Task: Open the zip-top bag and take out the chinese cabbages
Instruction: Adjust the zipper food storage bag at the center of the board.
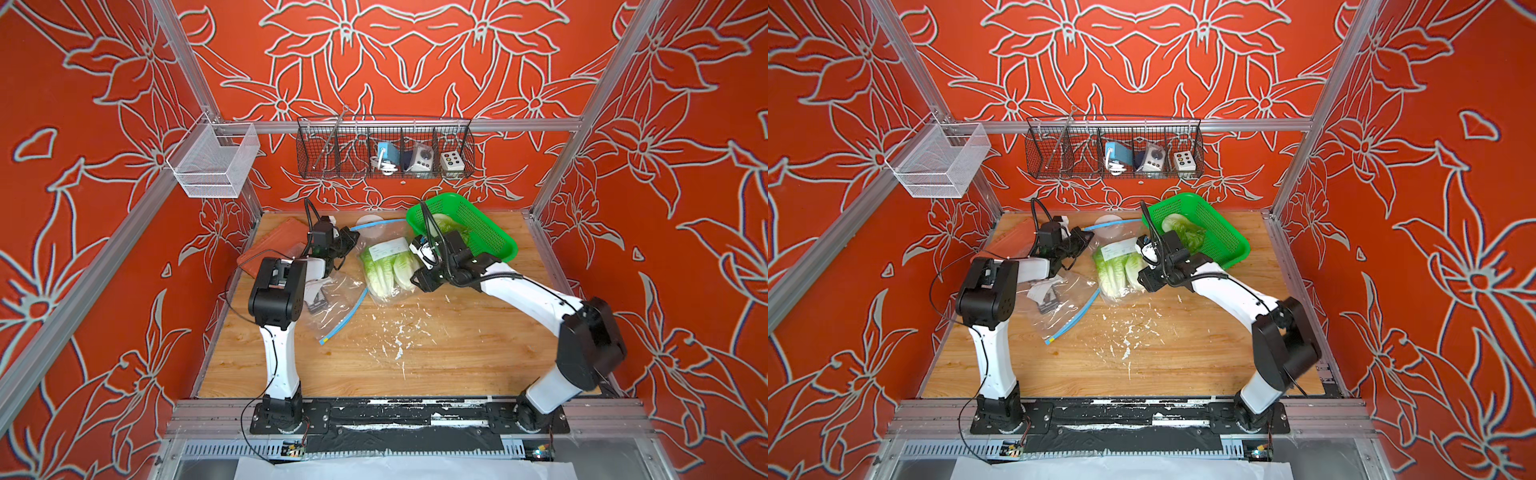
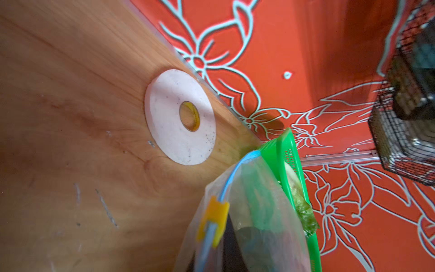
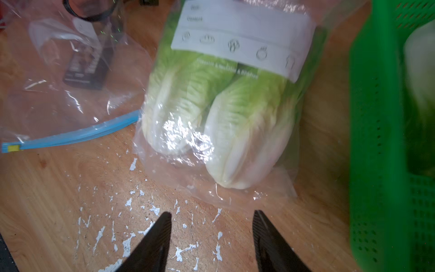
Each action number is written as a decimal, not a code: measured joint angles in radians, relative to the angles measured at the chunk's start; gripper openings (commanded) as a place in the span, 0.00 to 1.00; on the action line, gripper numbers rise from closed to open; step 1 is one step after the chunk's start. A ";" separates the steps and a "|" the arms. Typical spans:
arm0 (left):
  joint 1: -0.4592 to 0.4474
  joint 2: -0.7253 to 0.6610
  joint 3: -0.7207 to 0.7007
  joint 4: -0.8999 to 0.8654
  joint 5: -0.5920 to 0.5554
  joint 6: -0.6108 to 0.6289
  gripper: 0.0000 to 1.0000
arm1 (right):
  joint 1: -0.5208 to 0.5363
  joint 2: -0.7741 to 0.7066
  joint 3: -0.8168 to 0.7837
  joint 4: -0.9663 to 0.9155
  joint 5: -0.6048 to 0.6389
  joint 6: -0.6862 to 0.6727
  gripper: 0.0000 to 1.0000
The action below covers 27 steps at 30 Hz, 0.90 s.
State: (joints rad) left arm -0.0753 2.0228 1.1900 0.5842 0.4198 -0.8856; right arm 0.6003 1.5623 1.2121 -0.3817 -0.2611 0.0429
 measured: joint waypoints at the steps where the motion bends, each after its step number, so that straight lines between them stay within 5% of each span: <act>1: -0.003 -0.041 -0.007 -0.026 -0.010 0.006 0.00 | 0.001 -0.031 -0.008 0.017 0.002 0.003 0.66; 14: -0.135 -0.516 -0.128 -0.329 -0.262 -0.058 0.00 | 0.193 -0.056 -0.026 0.321 0.199 -0.113 0.87; 27: -0.252 -0.660 -0.151 -0.487 -0.343 -0.190 0.00 | 0.270 0.161 0.106 0.550 0.365 -0.184 0.87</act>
State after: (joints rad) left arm -0.3271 1.3632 1.0393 0.0971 0.0765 -1.0756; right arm 0.8707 1.7233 1.3178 0.1684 0.1043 -0.1413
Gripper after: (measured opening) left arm 0.047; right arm 0.872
